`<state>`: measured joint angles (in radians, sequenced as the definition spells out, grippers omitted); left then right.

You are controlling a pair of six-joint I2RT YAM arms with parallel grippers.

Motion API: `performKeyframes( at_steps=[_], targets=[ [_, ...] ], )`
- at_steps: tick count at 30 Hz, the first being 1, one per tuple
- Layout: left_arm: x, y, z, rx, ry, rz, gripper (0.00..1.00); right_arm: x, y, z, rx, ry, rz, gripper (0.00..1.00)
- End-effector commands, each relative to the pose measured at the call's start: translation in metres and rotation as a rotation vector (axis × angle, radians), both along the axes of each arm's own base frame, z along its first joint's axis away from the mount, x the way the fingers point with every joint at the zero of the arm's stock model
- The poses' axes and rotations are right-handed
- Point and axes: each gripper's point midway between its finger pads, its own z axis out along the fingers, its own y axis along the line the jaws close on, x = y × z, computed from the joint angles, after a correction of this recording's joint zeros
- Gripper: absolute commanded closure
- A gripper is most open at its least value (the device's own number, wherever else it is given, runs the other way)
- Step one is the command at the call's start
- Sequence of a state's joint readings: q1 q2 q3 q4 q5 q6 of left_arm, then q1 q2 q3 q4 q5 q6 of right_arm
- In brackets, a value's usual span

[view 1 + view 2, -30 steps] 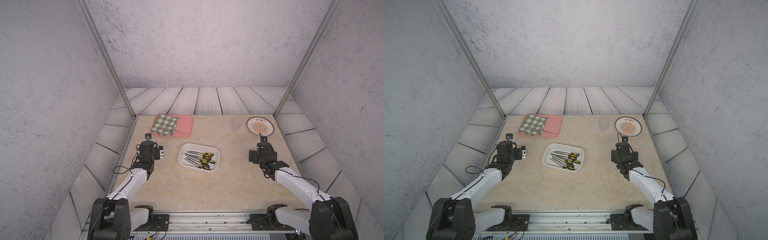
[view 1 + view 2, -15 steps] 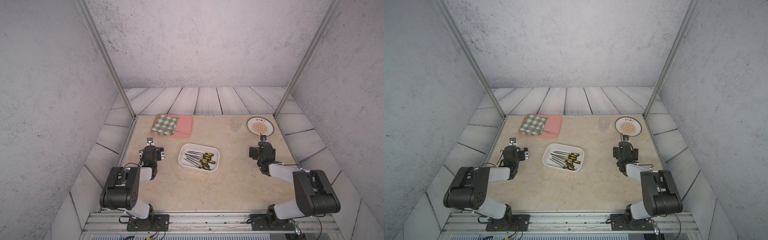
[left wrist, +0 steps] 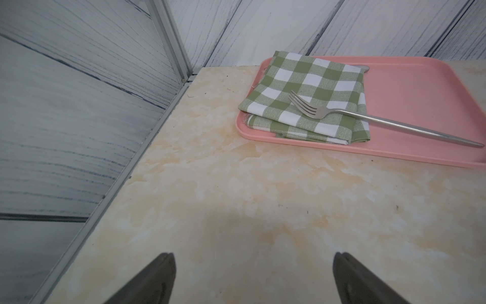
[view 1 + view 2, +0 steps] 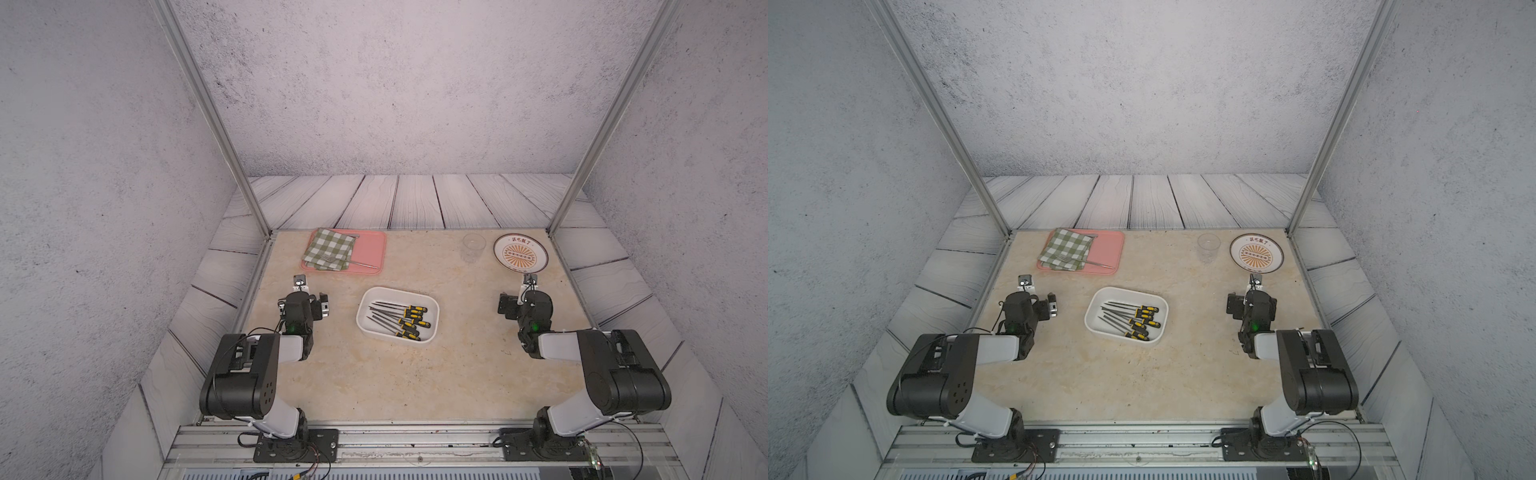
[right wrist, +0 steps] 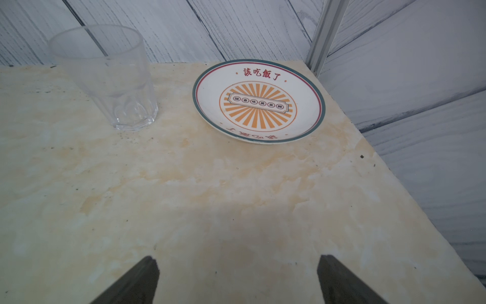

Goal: Put the file tool into the storage box
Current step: Reset both arms

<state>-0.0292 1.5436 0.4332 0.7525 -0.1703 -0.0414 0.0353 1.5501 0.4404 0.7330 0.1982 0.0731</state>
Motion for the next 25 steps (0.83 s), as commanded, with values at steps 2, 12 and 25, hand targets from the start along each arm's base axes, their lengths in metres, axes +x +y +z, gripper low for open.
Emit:
performKeyframes(
  at_steps=[2, 12, 25],
  targets=[
    [0.0053, 0.0008, 0.0126, 0.003, -0.035, -0.004, 0.02, 0.0043, 0.0039, 0.0095, 0.004, -0.011, 0.027, 0.01],
    [0.0059, 0.0010, 0.0125, 0.000, -0.033, -0.005, 0.02, 0.0050, 0.0039, 0.0109, 0.004, -0.020, 0.027, 0.01],
    [0.0059, 0.0009, 0.0118, -0.004, -0.030, -0.010, 0.02, 0.0045, 0.0038, 0.0100, 0.003, -0.016, 0.028, 0.01]
  ],
)
